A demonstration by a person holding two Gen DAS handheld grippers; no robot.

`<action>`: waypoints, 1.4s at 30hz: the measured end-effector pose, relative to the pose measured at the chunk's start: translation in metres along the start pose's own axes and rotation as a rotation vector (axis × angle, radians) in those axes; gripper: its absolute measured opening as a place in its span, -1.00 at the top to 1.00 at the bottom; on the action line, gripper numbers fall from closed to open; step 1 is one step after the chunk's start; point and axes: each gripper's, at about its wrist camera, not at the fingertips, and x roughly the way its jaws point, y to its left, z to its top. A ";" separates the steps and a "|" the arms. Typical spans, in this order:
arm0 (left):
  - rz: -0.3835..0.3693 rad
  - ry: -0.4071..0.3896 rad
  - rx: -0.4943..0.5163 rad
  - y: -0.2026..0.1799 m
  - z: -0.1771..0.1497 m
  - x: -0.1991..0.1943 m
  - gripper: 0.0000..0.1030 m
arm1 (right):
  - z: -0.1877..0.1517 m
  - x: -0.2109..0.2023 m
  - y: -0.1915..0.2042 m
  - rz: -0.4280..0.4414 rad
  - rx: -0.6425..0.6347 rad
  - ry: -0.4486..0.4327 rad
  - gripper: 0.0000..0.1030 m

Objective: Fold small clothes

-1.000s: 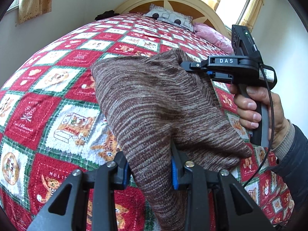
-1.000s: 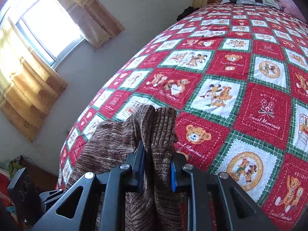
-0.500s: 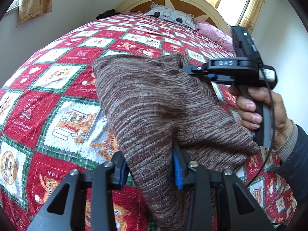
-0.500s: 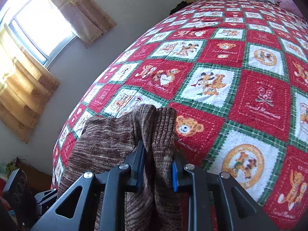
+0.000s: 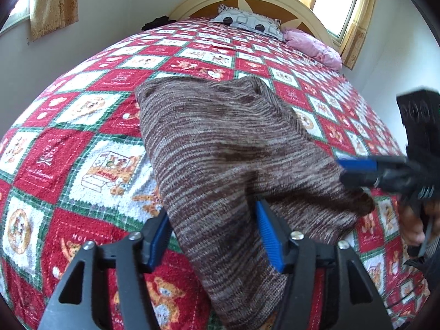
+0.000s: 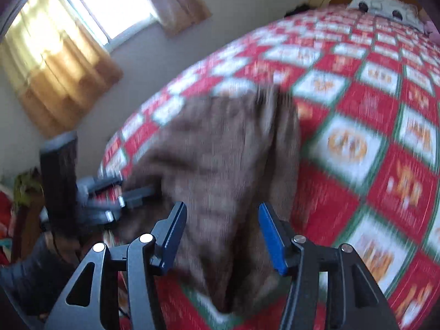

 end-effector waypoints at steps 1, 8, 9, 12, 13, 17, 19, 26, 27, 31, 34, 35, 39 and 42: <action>0.009 -0.004 0.016 -0.002 -0.003 -0.002 -0.22 | -0.009 0.002 0.004 -0.039 -0.020 0.015 0.90; 0.056 0.001 0.085 -0.006 -0.019 -0.007 -0.31 | -0.029 -0.002 0.004 -0.030 -0.024 0.056 0.90; 0.056 0.004 0.080 -0.006 -0.019 -0.007 -0.35 | -0.029 0.000 0.001 -0.023 -0.016 0.072 0.90; 0.051 0.006 0.069 -0.004 -0.020 -0.006 -0.36 | -0.025 0.003 -0.003 -0.022 -0.002 0.073 0.90; 0.051 0.006 0.069 -0.004 -0.020 -0.006 -0.36 | -0.025 0.003 0.000 -0.032 -0.013 0.072 0.90; 0.072 0.005 0.079 -0.005 -0.022 -0.007 -0.52 | -0.029 0.002 0.005 -0.064 -0.023 0.051 0.90; 0.072 0.003 0.076 -0.005 -0.024 -0.007 -0.53 | -0.030 0.003 0.006 -0.080 -0.017 0.041 0.90; 0.127 -0.054 0.059 -0.012 -0.027 -0.039 -0.53 | -0.036 -0.050 0.018 -0.164 0.100 -0.149 -0.19; 0.135 -0.073 0.070 -0.015 -0.028 -0.047 -0.55 | -0.038 -0.060 0.020 -0.168 0.114 -0.187 -0.27; 0.139 -0.145 0.091 -0.026 -0.028 -0.079 -0.71 | -0.047 -0.091 0.042 -0.236 0.108 -0.258 -0.27; 0.131 -0.203 0.083 -0.034 -0.029 -0.104 -0.80 | -0.055 -0.107 0.067 -0.262 0.079 -0.307 -0.27; 0.126 -0.225 0.082 -0.037 -0.030 -0.114 -0.80 | -0.059 -0.118 0.079 -0.280 0.063 -0.347 -0.27; 0.117 -0.310 0.083 -0.048 -0.030 -0.144 -0.81 | -0.075 -0.157 0.115 -0.327 0.034 -0.498 -0.27; 0.100 -0.369 0.091 -0.055 -0.030 -0.164 -0.94 | -0.082 -0.181 0.134 -0.349 0.020 -0.558 -0.28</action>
